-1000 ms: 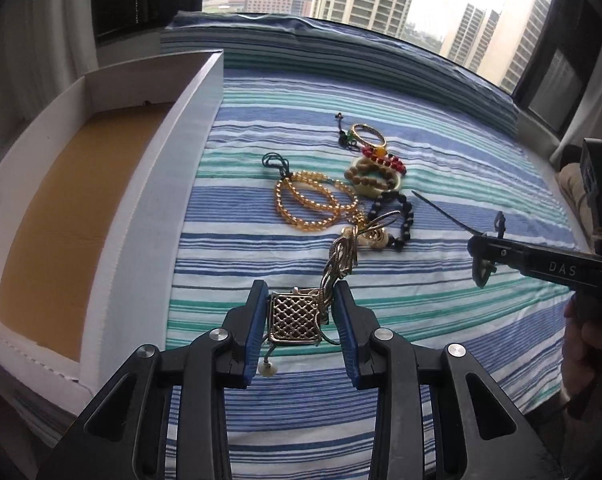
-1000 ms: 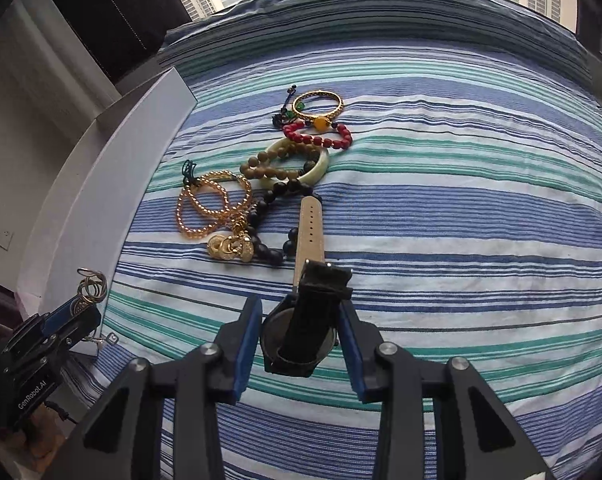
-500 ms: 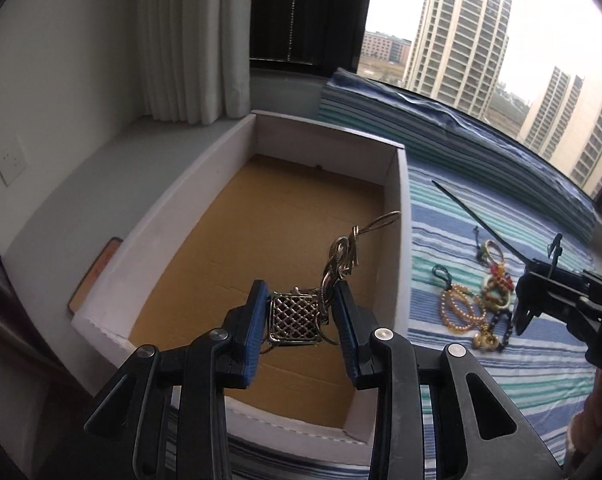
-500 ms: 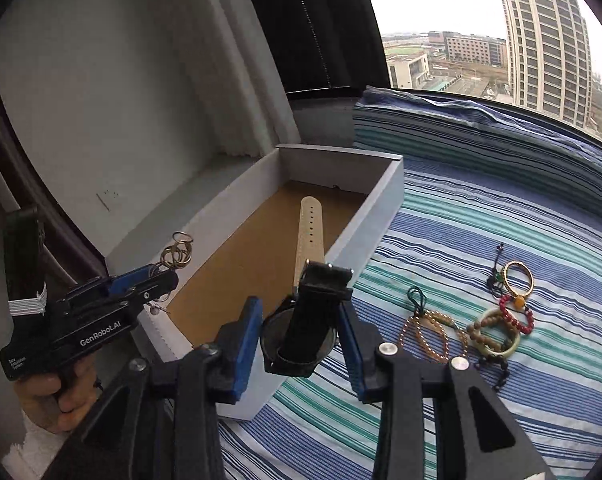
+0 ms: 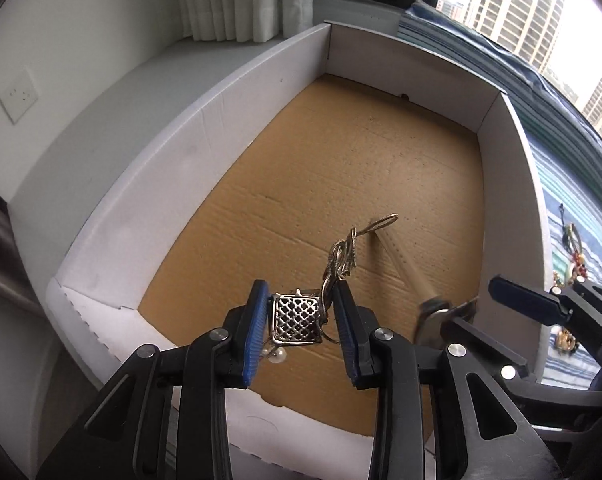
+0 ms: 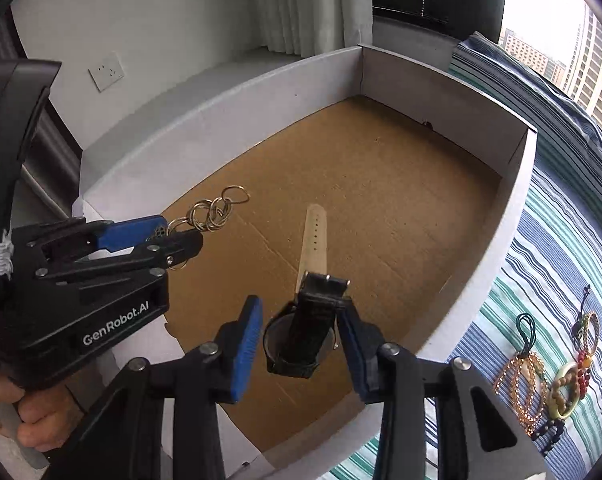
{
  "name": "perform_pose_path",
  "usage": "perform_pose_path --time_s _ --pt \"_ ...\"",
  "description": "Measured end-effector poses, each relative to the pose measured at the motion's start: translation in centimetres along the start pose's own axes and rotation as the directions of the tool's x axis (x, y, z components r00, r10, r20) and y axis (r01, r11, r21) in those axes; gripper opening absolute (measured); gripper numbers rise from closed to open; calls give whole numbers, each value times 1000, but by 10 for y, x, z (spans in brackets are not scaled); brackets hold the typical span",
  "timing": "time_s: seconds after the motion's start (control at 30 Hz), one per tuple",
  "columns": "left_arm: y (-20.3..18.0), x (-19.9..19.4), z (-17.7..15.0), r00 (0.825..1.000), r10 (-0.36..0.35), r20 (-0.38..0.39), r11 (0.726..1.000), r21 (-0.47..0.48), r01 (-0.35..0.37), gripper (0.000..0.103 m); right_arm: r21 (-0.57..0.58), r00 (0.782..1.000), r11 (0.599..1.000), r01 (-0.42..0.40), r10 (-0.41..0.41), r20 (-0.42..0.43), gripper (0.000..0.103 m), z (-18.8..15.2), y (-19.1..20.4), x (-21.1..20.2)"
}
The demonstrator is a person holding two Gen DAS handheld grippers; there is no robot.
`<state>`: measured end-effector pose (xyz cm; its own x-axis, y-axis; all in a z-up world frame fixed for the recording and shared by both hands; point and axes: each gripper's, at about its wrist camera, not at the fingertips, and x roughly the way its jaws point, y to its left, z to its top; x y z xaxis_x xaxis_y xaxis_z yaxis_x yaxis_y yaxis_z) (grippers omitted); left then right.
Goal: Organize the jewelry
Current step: 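Carry the pendant and watch into the white box and open both tools, then move both tools out of the box back over the jewelry pile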
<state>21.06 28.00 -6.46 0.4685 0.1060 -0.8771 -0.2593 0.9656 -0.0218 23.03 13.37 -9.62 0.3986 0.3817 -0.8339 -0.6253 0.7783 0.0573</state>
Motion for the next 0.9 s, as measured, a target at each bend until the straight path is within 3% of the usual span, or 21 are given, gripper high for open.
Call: perform_pose_path --time_s 0.07,0.13,0.2,0.27,0.37,0.63,0.9 --pt "0 -4 0 1000 8 9 1000 -4 -8 31 -9 1000 1000 10 -10 7 53 1 7 2" --pt "0 -8 2 1000 7 22 1000 -9 -7 44 -14 1000 1000 18 -18 18 54 1 8 0" --pt "-1 -17 1 999 3 51 1000 -12 -3 69 -1 999 1000 15 -15 30 54 -1 5 -5" --pt "-7 -29 0 996 7 90 1000 1 -7 77 9 998 1000 23 -23 50 58 -3 -4 -14" --pt "-23 -48 -7 991 -5 131 999 39 -1 82 17 995 999 40 -41 93 64 -13 -15 -34" --pt "-93 -107 -45 966 -111 232 983 171 71 91 113 976 987 110 -128 176 66 -72 -68 -104" --pt "-168 -144 -95 938 -246 243 940 298 170 96 282 937 925 254 -308 165 66 -160 -133 -167"
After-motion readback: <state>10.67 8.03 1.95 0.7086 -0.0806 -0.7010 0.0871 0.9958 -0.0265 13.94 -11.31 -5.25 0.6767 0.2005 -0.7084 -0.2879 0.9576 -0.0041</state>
